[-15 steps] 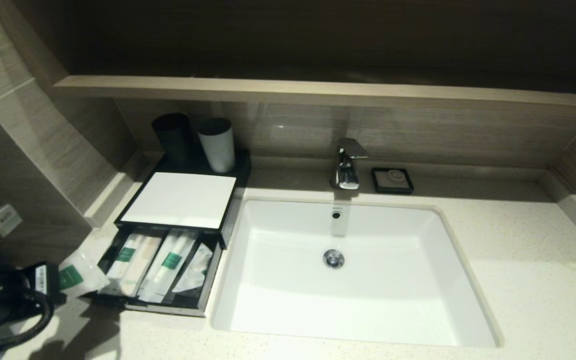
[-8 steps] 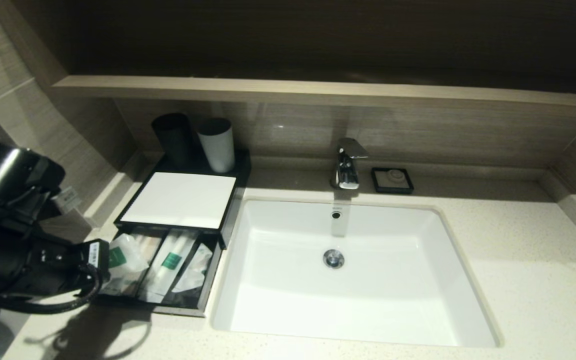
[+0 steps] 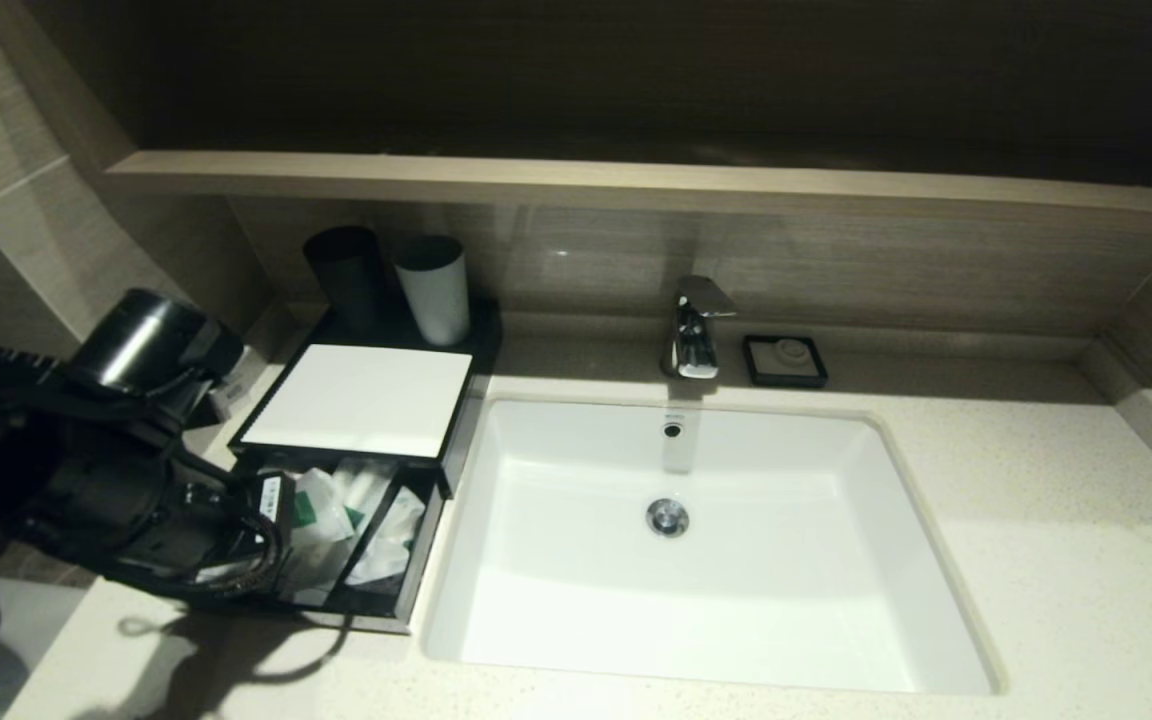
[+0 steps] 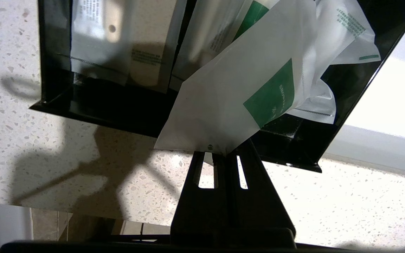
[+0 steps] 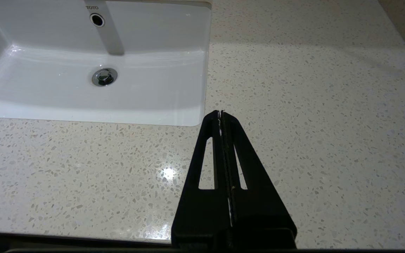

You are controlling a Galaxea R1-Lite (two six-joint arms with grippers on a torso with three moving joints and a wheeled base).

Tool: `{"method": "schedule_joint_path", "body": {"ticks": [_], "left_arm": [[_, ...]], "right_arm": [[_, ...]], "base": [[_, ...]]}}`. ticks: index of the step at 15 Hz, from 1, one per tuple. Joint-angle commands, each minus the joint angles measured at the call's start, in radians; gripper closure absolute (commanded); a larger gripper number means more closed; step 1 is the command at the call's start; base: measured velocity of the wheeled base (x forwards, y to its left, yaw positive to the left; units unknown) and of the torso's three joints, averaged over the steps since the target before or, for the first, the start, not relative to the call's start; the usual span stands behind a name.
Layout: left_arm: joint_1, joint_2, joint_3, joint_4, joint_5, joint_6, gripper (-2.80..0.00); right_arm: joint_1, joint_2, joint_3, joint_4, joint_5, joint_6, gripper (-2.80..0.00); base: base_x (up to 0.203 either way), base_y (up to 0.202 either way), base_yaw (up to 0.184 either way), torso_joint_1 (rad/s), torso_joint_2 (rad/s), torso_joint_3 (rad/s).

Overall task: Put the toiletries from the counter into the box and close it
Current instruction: Place the bathroom toiletry into the drawer

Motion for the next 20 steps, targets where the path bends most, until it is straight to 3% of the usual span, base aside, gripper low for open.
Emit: {"method": "schedule_joint_path", "body": {"ticks": [1,20], "left_arm": [[-0.022,0.042,-0.007,0.003,0.000,-0.005,0.00],[-0.020,0.194,-0.056,-0.054,-0.001,-0.016,0.00]], "right_arm": [[0.000,0.001,0.000,0.000,0.000,0.000,0.00],[0.000,0.001,0.000,0.000,0.000,0.000,0.00]], "base": [[0.000,0.000,0.000,0.000,0.00,0.000],[0.000,0.000,0.000,0.000,0.00,0.000]]}}
